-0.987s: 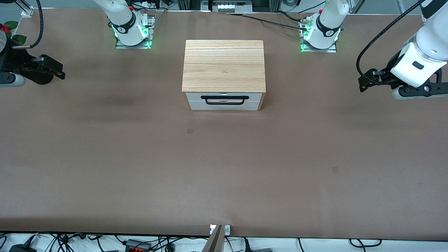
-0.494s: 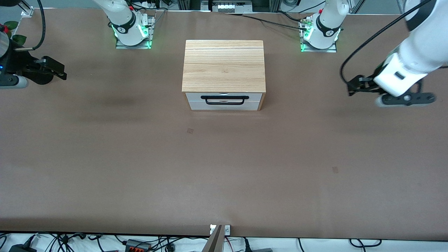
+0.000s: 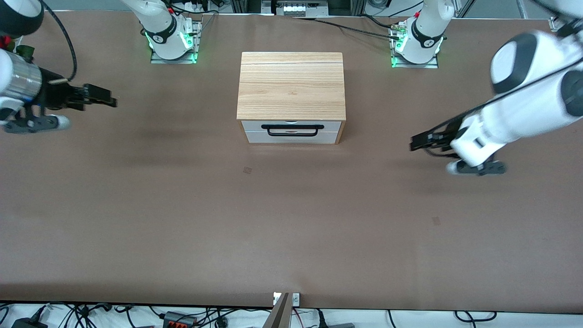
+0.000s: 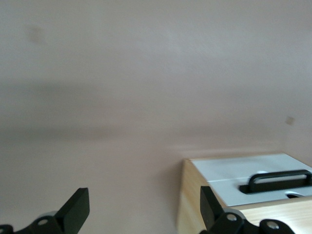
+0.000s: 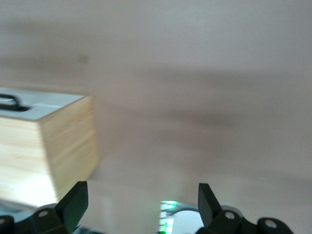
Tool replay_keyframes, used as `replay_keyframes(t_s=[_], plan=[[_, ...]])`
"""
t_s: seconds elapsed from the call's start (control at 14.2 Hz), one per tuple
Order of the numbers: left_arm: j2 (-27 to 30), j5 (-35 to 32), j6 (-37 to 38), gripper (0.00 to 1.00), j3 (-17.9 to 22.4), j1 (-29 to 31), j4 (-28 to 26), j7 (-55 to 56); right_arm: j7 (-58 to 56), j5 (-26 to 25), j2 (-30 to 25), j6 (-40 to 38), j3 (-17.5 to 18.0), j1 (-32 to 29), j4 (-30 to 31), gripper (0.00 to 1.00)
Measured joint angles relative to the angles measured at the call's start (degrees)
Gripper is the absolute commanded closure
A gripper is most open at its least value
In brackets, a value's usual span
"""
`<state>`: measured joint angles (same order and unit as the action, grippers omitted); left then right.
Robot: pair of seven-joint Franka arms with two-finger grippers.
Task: Pull top drawer with both arms simultaneously
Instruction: 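Reach both grippers to the black handle ends and grasp them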
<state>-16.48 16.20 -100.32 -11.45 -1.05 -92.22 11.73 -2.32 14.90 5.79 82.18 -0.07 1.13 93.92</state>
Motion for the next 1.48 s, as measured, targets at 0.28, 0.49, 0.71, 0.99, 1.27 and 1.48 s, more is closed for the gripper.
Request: replay_keyframes(t_s=[0.28, 0.49, 0.71, 0.99, 1.27, 1.48], plan=[[-9.4, 17.6, -5.5, 0.00, -0.1, -0.9, -0.1, -14.3, -3.0, 18.8, 7.7, -1.9, 0.1, 0.1, 0.2, 0.00], [-13.8, 27.2, -5.8, 0.00, 0.0, -0.5, 0.0, -21.7, -6.7, 29.5, 12.2, -0.3, 0.2, 1.4, 0.6, 0.00], [-17.4, 35.8, -5.4, 0.00, -0.2, -0.9, -0.5, -30.3, -14.4, 40.3, 14.3, 7.1, 0.3, 5.0, 5.6, 0.00], [-21.1, 45.0, -3.8, 0.00, -0.3, -1.2, -2.9, -40.3, -27.4, 56.3, 15.9, 19.0, 0.4, 12.1, 14.5, 0.00], [-22.1, 52.4, -2.5, 0.00, -1.3, -1.1, -6.0, -47.2, -42.1, 66.5, 20.1, 21.7, 0.4, 15.6, 16.8, 0.00], [-22.2, 57.5, -2.5, 0.00, -3.1, -1.1, -9.2, -50.2, -53.6, 75.4, 23.9, 20.7, 0.4, 16.0, 20.5, 0.00]])
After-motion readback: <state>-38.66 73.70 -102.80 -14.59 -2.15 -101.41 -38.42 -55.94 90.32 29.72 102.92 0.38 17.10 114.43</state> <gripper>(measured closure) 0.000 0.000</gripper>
